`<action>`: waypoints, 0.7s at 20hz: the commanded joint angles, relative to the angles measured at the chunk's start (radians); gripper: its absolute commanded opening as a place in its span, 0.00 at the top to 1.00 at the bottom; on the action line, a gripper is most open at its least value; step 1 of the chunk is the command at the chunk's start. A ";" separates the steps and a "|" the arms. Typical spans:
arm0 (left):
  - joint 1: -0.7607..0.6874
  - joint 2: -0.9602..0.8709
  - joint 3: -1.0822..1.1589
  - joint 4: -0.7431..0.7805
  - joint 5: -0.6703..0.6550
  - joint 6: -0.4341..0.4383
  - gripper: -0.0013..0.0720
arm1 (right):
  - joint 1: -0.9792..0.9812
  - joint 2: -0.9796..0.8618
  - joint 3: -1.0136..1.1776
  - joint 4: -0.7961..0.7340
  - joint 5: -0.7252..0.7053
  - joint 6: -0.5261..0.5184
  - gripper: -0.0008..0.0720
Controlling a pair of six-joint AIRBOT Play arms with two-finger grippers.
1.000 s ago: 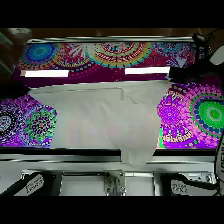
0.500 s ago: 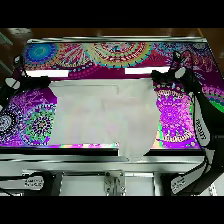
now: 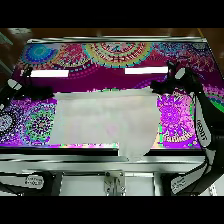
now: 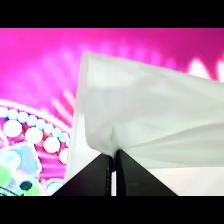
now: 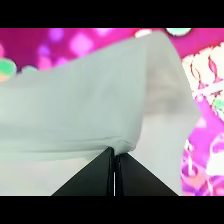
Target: Fold the shirts.
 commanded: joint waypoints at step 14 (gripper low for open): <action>0.026 -0.058 0.159 0.192 -0.399 -0.130 0.39 | 0.012 0.060 -0.030 0.016 0.344 -0.011 0.13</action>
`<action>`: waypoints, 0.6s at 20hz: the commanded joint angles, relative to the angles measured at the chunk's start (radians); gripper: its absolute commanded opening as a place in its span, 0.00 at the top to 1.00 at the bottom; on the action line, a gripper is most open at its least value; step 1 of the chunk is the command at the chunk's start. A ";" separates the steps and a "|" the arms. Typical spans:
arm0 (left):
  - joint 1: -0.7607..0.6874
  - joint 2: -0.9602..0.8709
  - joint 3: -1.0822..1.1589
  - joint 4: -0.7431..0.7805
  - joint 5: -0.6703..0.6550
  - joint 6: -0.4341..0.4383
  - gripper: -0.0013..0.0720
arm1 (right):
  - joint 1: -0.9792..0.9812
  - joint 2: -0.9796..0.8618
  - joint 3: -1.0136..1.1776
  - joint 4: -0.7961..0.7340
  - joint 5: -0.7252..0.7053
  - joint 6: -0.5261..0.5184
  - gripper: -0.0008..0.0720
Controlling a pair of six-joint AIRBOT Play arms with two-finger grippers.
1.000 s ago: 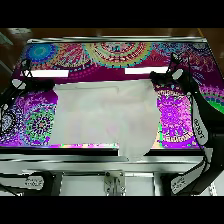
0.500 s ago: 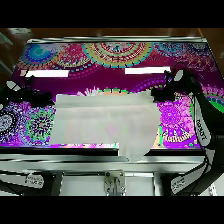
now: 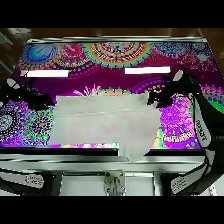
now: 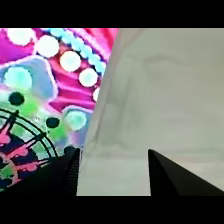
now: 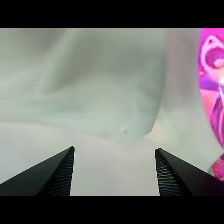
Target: Fold the shirts.
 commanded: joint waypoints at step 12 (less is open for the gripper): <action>0.289 0.282 -0.542 -0.055 -0.215 0.195 0.07 | -0.473 0.452 -0.430 -0.004 0.266 -0.225 0.13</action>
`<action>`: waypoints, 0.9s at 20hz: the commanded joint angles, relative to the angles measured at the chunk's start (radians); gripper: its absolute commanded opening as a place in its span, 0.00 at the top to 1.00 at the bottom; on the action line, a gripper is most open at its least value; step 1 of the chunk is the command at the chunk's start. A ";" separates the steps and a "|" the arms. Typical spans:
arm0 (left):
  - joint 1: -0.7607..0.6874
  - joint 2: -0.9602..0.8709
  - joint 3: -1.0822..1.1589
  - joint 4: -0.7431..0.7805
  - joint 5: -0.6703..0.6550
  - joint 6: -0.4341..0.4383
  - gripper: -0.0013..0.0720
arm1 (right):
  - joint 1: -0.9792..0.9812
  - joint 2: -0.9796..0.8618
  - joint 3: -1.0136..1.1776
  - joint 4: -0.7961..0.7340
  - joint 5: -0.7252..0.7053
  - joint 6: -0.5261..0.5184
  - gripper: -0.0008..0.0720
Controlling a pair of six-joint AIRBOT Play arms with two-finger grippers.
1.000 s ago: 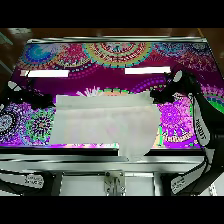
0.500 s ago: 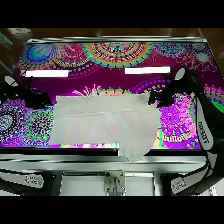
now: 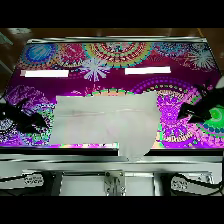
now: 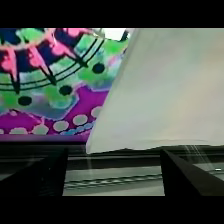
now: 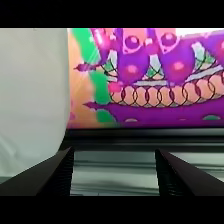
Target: Fold the shirts.
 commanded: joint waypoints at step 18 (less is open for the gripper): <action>0.150 0.038 -0.407 -0.263 0.276 0.145 0.40 | -0.149 0.130 -0.232 0.264 -0.090 -0.051 0.14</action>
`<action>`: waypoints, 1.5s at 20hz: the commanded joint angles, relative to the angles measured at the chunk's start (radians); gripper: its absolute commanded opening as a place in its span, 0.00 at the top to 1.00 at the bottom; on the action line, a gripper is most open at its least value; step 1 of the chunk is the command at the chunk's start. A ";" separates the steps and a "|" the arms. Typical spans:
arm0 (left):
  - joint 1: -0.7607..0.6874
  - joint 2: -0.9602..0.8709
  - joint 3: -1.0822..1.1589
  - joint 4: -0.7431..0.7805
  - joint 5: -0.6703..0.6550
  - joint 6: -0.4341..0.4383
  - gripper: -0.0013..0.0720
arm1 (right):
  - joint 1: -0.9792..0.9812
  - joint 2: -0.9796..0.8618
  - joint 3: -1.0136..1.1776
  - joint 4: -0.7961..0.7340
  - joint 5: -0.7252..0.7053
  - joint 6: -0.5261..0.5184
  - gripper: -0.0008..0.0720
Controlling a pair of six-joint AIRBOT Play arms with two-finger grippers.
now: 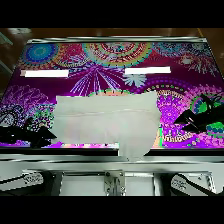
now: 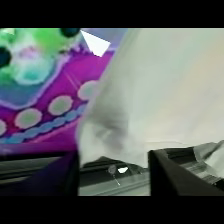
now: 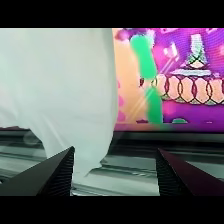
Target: Fold the shirts.
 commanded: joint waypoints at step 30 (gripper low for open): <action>-0.006 0.117 0.018 -0.218 0.100 0.140 0.93 | 0.391 0.092 -0.374 0.240 -0.427 -0.012 0.91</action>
